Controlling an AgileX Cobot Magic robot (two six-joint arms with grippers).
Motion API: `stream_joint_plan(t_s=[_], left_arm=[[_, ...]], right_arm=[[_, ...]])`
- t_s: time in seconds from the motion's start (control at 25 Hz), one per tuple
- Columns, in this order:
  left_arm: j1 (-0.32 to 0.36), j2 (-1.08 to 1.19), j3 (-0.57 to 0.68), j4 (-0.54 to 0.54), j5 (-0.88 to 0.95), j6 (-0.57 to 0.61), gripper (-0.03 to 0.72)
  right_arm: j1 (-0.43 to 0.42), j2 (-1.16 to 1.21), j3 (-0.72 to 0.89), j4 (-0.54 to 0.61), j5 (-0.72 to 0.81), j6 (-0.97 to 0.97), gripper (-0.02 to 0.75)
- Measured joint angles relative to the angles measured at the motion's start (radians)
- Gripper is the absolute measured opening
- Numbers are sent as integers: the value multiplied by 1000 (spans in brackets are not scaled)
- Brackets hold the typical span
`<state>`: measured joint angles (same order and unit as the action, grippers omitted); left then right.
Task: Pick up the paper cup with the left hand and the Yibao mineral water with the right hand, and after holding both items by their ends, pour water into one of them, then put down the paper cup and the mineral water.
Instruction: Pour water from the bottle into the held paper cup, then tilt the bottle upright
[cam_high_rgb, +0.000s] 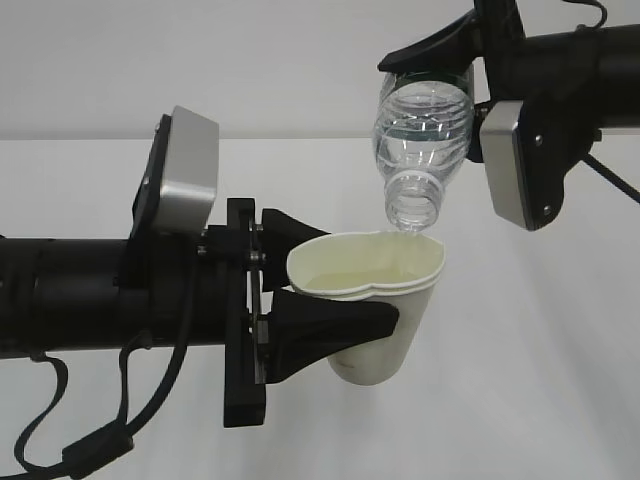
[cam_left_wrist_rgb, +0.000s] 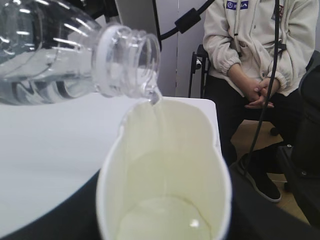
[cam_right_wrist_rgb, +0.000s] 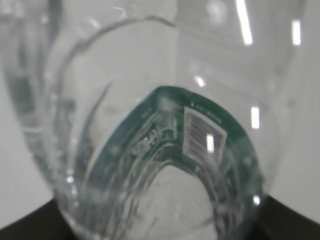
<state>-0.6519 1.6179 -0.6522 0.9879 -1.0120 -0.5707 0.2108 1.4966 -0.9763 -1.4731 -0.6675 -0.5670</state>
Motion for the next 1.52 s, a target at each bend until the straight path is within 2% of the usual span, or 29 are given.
stream_joint_plan(t_s=[1.52], left_arm=[[0, 0, 0, 0, 2, 0, 373]], right_arm=[[0, 0, -6, 0, -4, -3, 435]])
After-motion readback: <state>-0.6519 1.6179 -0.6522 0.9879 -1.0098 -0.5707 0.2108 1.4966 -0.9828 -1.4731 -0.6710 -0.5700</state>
